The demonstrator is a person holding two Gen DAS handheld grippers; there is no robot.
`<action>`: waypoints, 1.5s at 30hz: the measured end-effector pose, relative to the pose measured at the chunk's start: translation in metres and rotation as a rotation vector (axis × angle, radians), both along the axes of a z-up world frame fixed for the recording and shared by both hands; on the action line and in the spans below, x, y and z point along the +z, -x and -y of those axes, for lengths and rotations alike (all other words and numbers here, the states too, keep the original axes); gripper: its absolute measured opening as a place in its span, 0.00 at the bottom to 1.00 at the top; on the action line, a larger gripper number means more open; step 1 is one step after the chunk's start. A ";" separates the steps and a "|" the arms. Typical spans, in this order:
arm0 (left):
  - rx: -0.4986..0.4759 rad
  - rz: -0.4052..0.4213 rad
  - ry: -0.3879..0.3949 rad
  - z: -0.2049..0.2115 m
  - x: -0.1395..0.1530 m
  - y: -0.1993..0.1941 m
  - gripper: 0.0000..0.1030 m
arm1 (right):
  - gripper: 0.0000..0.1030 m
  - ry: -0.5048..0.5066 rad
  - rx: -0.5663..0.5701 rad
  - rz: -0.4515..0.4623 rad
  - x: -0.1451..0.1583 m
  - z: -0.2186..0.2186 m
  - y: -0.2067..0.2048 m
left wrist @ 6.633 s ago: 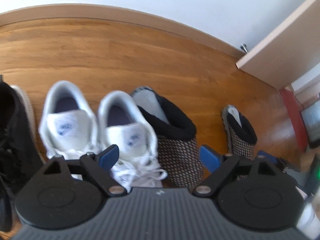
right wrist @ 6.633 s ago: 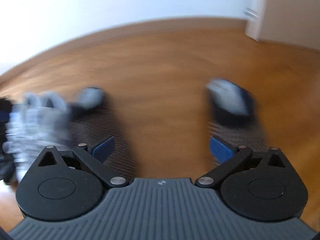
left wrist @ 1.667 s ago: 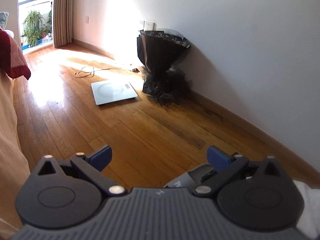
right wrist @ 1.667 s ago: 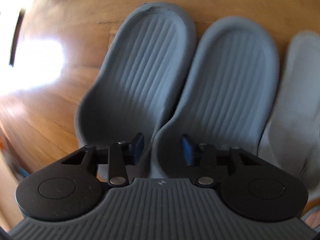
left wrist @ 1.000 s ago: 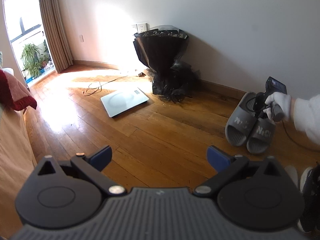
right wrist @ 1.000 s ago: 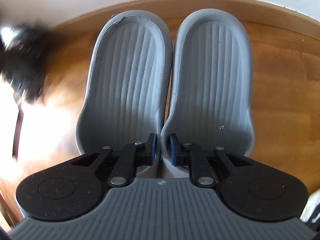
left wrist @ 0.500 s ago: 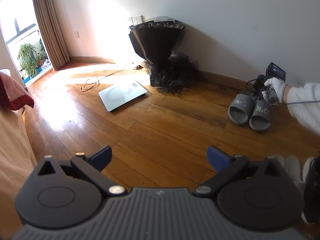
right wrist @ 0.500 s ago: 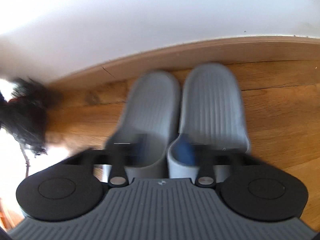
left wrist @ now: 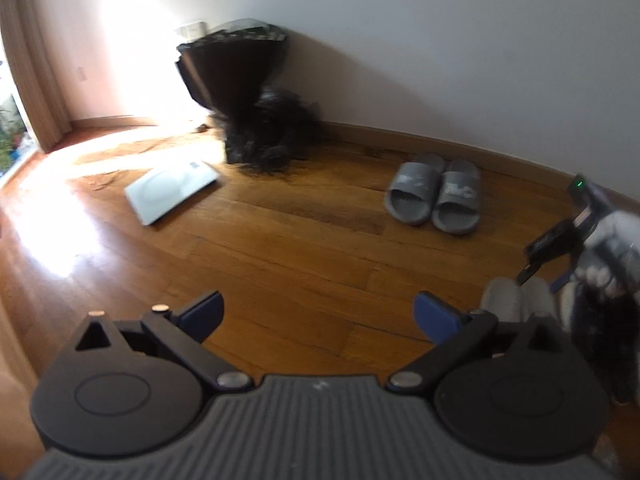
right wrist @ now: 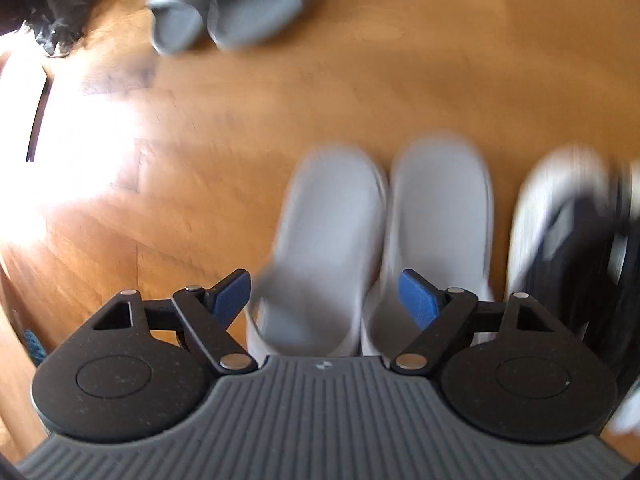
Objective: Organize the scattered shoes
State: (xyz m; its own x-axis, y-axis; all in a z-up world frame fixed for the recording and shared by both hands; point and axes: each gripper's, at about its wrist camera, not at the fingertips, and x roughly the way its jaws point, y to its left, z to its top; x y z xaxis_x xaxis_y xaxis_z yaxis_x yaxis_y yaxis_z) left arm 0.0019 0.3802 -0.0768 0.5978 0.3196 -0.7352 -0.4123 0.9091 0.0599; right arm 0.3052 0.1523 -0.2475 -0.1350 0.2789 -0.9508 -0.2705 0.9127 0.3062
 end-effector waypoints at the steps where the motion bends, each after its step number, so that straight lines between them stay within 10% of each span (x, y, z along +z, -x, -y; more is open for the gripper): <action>1: -0.046 0.010 0.024 0.005 -0.003 -0.009 0.99 | 0.80 -0.003 -0.019 -0.010 -0.003 0.005 0.007; 6: -0.136 -0.011 0.178 0.019 -0.031 -0.064 0.99 | 0.72 0.115 0.034 -0.015 -0.025 0.004 0.049; 11: -0.112 -0.061 0.243 0.026 -0.046 -0.110 0.99 | 0.17 0.208 0.210 0.057 -0.034 -0.018 0.084; 16: -0.128 -0.060 0.170 0.021 -0.038 -0.143 0.99 | 0.14 0.167 0.158 0.154 0.015 -0.011 0.090; 21: -0.108 -0.082 0.134 0.005 -0.049 -0.185 0.99 | 0.14 0.111 0.034 0.227 0.066 -0.007 0.006; 29: -0.155 -0.092 0.102 0.014 -0.066 -0.210 0.99 | 0.13 0.183 -0.050 0.351 0.065 -0.027 -0.107; 38: -0.162 -0.136 0.146 0.026 -0.091 -0.220 0.99 | 0.05 0.136 -0.104 0.408 0.094 -0.032 -0.141; 40: -0.162 -0.143 0.150 0.027 -0.091 -0.219 0.99 | 0.22 0.068 -0.117 0.425 0.110 -0.027 -0.136; 41: -0.161 -0.145 0.155 0.027 -0.091 -0.217 0.99 | 0.54 0.026 -0.130 0.427 0.120 -0.021 -0.130; 43: -0.154 -0.148 0.159 0.028 -0.090 -0.216 0.99 | 0.79 -0.049 -0.162 0.464 0.150 -0.003 -0.107; 45: -0.152 -0.137 0.163 0.030 -0.086 -0.213 0.99 | 0.79 -0.138 -0.151 0.466 0.181 0.026 -0.077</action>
State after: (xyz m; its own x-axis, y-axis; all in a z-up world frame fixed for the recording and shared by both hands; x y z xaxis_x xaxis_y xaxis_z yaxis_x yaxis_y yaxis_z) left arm 0.2145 0.3503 -0.1623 0.5210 0.1049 -0.8471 -0.2685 0.9622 -0.0460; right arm 0.3827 0.1265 -0.0661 0.3461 0.3897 -0.8534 -0.2752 0.9118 0.3048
